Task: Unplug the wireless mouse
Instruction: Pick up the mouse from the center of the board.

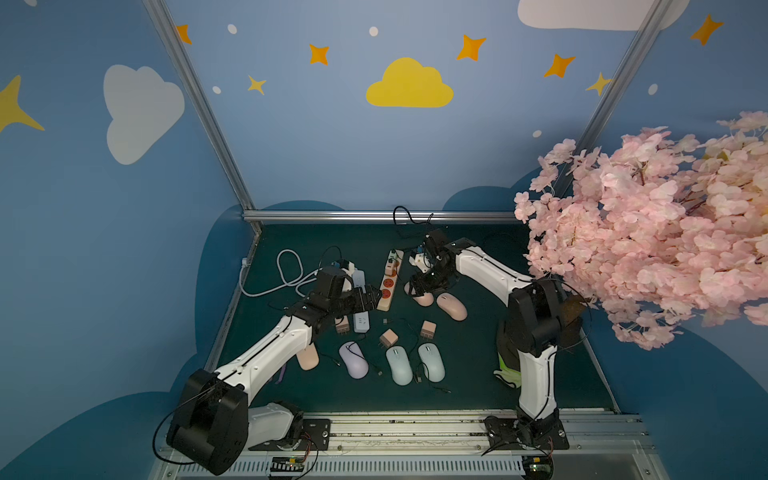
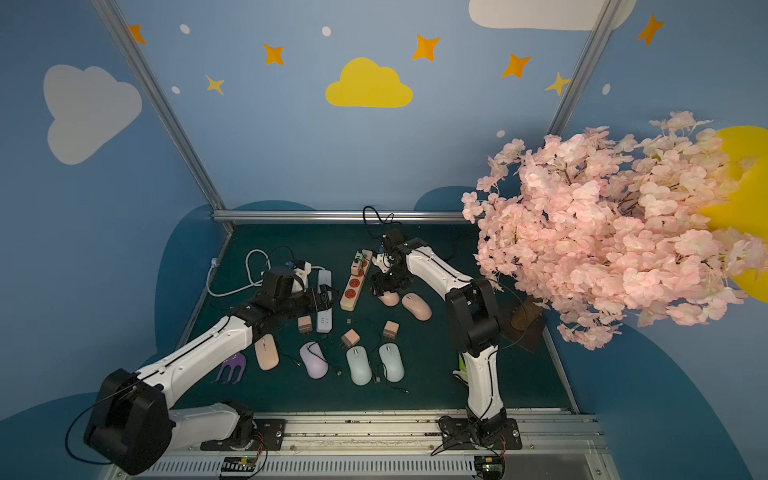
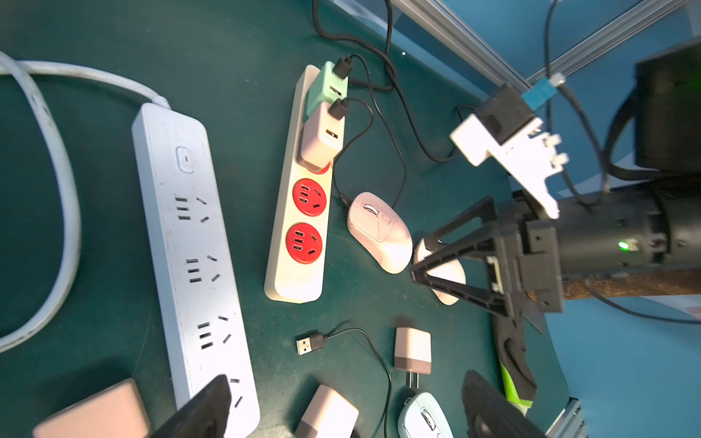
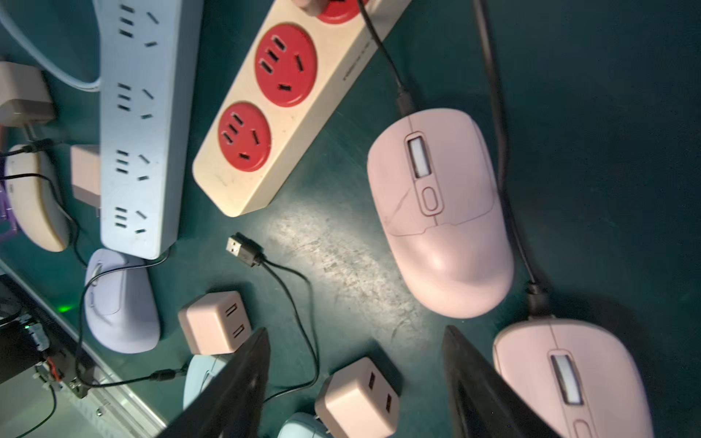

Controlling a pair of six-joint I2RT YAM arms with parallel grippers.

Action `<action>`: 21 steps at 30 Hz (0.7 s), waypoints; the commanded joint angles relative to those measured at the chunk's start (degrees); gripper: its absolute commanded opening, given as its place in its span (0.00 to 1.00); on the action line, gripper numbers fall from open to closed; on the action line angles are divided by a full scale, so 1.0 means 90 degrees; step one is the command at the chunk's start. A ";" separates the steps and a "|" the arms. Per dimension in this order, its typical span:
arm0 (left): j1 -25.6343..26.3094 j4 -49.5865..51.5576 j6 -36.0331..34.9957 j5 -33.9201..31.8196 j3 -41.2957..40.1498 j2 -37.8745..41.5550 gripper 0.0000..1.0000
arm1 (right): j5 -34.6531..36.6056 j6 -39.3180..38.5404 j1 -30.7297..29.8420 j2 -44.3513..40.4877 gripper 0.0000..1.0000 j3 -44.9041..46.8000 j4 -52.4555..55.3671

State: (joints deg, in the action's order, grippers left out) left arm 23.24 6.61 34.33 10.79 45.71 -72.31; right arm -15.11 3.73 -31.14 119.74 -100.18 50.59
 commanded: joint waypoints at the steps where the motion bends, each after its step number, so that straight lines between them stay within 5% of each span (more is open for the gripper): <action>1: -0.0022 -0.0061 -0.0015 0.0185 -0.0089 0.0113 0.94 | 0.0254 -0.0224 0.0051 0.0245 0.71 -0.0405 0.0294; 21: -0.0190 -0.0178 0.0107 0.0499 -0.0234 0.0270 0.94 | 0.0364 -0.0651 -0.0259 0.1277 0.70 -0.1339 0.0743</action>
State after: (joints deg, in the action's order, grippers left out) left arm 21.76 6.15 35.16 13.61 44.34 -70.06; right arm -10.55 -0.58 -32.05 130.32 -110.74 55.13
